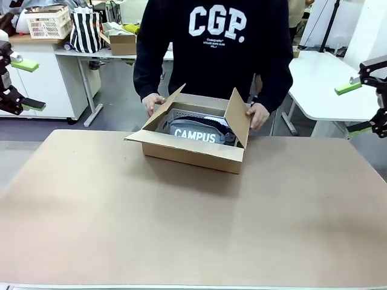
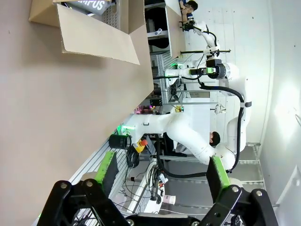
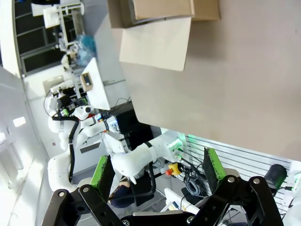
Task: Pack the gift set into the box.
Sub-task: Press and hold the closed box until the human finishes sealing it.
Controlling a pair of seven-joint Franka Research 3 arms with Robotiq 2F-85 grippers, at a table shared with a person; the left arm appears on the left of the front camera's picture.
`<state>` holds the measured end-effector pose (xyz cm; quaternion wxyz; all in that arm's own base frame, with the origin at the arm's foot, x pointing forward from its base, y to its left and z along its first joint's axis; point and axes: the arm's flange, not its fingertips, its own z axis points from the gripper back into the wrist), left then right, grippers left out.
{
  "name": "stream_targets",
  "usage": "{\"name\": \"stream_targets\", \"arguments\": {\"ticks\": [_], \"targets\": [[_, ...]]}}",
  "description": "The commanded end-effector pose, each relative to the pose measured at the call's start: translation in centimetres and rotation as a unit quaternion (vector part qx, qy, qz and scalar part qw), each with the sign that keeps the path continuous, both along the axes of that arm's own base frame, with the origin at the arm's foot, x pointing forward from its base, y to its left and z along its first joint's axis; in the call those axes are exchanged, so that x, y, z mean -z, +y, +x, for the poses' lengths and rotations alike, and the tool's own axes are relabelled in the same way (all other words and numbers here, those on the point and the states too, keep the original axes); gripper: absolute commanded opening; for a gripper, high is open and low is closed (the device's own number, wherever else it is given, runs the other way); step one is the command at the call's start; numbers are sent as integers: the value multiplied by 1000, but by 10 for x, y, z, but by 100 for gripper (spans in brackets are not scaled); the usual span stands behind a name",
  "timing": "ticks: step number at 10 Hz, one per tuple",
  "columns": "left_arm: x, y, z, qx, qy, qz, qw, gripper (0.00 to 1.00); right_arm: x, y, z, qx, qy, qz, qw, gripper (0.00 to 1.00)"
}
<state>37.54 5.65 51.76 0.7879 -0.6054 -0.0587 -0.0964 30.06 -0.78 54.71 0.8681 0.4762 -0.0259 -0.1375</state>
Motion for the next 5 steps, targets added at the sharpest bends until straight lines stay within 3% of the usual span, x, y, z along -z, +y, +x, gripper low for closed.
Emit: {"name": "stream_targets", "arguments": {"ticks": [1,5], "targets": [[-2,2,-3,7,6,4,1000,100,-1,-2,1,-5,1,-6,1000,100],[-2,2,-3,7,6,4,1000,100,-1,-2,1,-5,1,-6,1000,100]]}}
